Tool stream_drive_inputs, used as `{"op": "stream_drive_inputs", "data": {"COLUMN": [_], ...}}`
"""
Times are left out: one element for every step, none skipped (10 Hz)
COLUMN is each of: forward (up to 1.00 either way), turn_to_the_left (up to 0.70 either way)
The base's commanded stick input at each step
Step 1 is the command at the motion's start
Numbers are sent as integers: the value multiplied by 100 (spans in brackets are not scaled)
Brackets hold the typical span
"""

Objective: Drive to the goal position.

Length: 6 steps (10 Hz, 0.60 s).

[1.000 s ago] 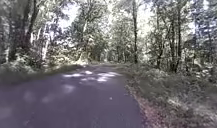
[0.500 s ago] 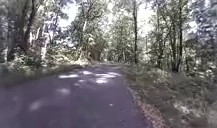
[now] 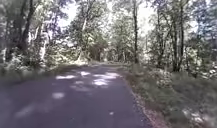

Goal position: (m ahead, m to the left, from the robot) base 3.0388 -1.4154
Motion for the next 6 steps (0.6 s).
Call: {"op": "stream_drive_inputs", "data": {"forward": [45, 45, 45, 45, 45, 45], "turn_to_the_left": [0, 0, 0, 0, 0, 0]}}
